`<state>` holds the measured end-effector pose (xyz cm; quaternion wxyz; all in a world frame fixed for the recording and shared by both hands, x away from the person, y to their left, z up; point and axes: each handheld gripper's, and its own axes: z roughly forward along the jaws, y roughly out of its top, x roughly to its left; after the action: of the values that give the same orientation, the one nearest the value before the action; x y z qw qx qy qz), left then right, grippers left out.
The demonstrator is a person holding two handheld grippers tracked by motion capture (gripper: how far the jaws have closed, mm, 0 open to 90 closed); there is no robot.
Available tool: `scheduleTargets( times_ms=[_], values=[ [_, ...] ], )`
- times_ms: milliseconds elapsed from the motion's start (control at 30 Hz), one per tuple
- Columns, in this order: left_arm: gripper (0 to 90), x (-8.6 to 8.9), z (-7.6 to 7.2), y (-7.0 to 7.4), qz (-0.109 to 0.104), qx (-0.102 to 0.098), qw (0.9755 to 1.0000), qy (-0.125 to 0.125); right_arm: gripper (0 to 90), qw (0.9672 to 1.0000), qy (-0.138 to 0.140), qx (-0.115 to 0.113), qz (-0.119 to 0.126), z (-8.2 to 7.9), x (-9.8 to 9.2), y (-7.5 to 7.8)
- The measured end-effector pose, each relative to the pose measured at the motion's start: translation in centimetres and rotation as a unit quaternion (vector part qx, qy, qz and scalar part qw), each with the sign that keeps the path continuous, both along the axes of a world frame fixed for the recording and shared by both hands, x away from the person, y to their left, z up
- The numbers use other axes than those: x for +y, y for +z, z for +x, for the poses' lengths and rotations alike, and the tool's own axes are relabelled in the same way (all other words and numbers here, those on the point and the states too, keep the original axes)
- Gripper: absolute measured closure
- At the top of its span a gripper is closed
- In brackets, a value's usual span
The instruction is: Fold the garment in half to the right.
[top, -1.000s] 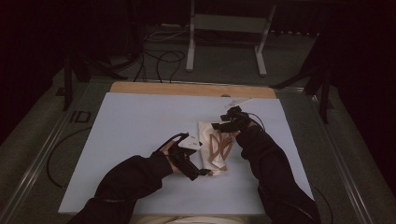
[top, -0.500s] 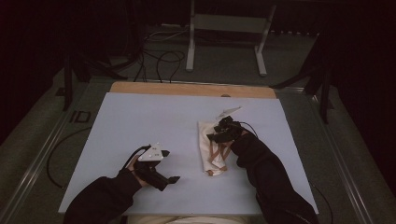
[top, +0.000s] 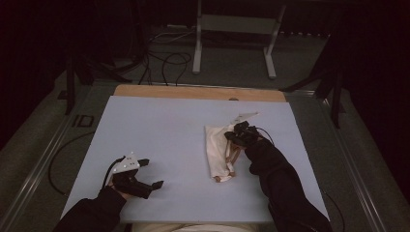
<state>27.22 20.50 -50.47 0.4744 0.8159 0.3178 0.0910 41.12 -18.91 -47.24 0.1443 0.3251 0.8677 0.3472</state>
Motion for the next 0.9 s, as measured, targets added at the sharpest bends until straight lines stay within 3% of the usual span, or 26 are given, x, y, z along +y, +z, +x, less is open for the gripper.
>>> scheduleTargets(
  times_ms=[300, 667, 900],
  values=[
    [0.2, 0.6, 0.0, -0.3, -0.011, -0.012, 0.9996, 0.023, 86.7, 0.9982, -0.057, -0.014, 0.015, -0.8, -3.7, -0.1],
    [0.3, 1.1, -0.1, -0.2, -0.021, -0.023, 0.9987, 0.04, 86.6, 0.9939, -0.107, 0.014, 0.019, -1.4, -6.0, -2.3],
    [0.3, 1.0, -0.1, -0.3, -0.019, -0.024, 0.9987, 0.041, 87.5, 0.9926, -0.119, 0.021, 0.0, -2.3, -6.5, -3.8]
  ],
)
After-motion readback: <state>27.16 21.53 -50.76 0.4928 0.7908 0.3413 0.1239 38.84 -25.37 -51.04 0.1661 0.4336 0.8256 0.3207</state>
